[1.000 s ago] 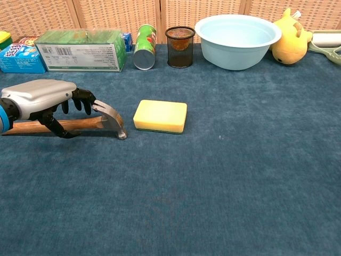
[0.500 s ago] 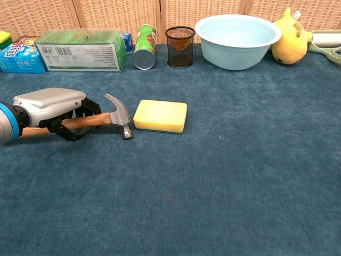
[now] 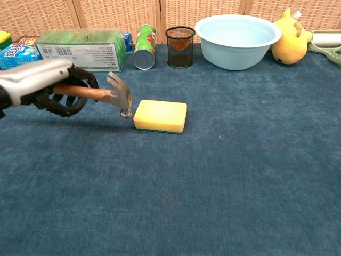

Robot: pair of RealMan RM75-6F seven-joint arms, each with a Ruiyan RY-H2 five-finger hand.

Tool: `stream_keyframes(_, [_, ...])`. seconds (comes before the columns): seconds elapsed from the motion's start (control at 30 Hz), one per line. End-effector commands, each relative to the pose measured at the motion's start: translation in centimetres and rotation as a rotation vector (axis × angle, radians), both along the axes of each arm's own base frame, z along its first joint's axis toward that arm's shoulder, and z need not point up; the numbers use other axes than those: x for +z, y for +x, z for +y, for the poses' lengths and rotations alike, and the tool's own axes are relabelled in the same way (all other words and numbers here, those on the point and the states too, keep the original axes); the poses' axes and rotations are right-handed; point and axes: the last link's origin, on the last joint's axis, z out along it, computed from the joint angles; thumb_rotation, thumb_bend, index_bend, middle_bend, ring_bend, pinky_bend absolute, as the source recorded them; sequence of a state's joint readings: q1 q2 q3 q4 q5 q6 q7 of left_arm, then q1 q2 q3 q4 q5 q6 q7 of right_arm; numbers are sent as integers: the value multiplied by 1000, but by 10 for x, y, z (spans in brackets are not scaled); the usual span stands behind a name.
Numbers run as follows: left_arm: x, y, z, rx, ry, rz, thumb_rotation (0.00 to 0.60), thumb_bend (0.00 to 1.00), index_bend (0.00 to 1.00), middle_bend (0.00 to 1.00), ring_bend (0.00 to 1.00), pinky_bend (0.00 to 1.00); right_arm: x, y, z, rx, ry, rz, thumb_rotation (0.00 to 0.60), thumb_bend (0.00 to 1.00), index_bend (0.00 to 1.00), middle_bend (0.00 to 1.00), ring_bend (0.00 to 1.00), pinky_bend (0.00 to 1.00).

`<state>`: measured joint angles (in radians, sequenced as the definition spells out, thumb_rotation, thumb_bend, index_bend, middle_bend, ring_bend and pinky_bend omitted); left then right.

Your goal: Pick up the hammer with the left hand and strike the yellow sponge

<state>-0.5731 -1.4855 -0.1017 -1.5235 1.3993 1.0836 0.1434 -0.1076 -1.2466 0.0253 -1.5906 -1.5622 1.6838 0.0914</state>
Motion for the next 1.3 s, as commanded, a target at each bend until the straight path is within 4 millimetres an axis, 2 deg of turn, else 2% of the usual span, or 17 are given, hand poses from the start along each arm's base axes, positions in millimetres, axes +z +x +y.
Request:
stream_keyframes(0.03, [12, -1, -2, -8, 13, -3, 600, 586, 562, 616, 591, 680, -1, 0, -1, 1, 5, -3, 600, 370, 486, 481, 425, 338])
stream_keyframes(0.27, [34, 1, 2, 14, 3, 3, 600, 548, 562, 616, 591, 680, -3, -1, -2, -5, 13, -3, 600, 371, 486, 481, 426, 338])
stream_keyframes(0.43, [47, 11, 8, 9, 28, -19, 600, 552, 562, 616, 591, 680, -4, -2, -2, -7, 13, -6, 600, 369, 486, 481, 425, 338])
stream_keyframes(0.53, [48, 18, 12, 16, 39, -63, 600, 565, 562, 616, 591, 685, -4, -2, -2, -8, 13, -6, 600, 369, 486, 481, 425, 338])
stream_keyframes(0.6, [41, 24, 18, 54, 10, -120, 600, 576, 562, 616, 591, 692, -4, -3, -2, -12, 10, -4, 600, 370, 486, 481, 426, 338])
stream_keyframes(0.87, [12, 34, 34, 106, -61, -121, 600, 577, 562, 616, 591, 692, -2, -7, -1, -31, -1, -5, 600, 370, 486, 481, 425, 338])
stream_keyframes(0.93, [-3, 37, 38, 121, -86, -112, 600, 577, 563, 616, 591, 692, -1, -8, -1, -40, -4, -7, 600, 370, 486, 481, 425, 339])
stream_keyframes(0.97, [-17, 38, 41, 136, -116, -99, 600, 578, 562, 617, 591, 693, -1, -10, 0, -46, -7, -8, 600, 370, 486, 481, 425, 338])
stream_keyframes(1.1, [-38, 36, 48, 168, -147, -46, 600, 577, 562, 617, 591, 698, 1, -12, 2, -57, -17, -11, 600, 370, 486, 481, 425, 338])
stream_keyframes(1.2, [-48, 38, 48, 174, -169, -12, 600, 578, 562, 617, 591, 700, 2, -13, 5, -64, -24, -11, 600, 370, 485, 481, 425, 338])
stream_keyframes(1.3, [-47, 44, 46, 155, -158, -15, 600, 578, 562, 617, 591, 701, 2, -13, 8, -64, -27, -11, 600, 370, 486, 481, 425, 338])
